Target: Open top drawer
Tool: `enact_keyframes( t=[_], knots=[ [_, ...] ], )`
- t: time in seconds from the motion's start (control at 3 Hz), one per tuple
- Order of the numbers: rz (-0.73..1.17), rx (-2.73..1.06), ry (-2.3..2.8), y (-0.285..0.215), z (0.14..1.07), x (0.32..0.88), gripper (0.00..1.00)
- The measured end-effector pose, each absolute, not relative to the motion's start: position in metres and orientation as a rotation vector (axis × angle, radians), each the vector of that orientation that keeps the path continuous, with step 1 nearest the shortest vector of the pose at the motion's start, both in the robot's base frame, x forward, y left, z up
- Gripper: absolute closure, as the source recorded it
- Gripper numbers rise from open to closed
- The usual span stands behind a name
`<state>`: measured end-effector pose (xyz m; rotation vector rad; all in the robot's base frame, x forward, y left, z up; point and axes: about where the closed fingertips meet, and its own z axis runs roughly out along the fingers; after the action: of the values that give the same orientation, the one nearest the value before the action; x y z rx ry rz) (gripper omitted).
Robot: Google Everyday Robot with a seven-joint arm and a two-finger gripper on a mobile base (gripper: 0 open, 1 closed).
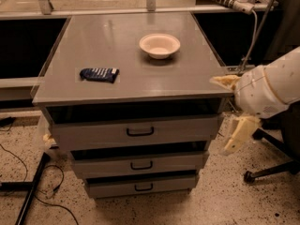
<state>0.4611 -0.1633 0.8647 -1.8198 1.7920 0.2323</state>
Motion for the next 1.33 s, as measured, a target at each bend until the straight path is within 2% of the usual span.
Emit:
enact_keyframes(
  t=[0.33, 1.33],
  knots=[
    [0.334, -1.769, 1.796, -0.157, 0.818, 0.471, 0.00],
    [0.433, -1.768, 1.821, -0.137, 0.775, 0.475, 0.00]
  ],
)
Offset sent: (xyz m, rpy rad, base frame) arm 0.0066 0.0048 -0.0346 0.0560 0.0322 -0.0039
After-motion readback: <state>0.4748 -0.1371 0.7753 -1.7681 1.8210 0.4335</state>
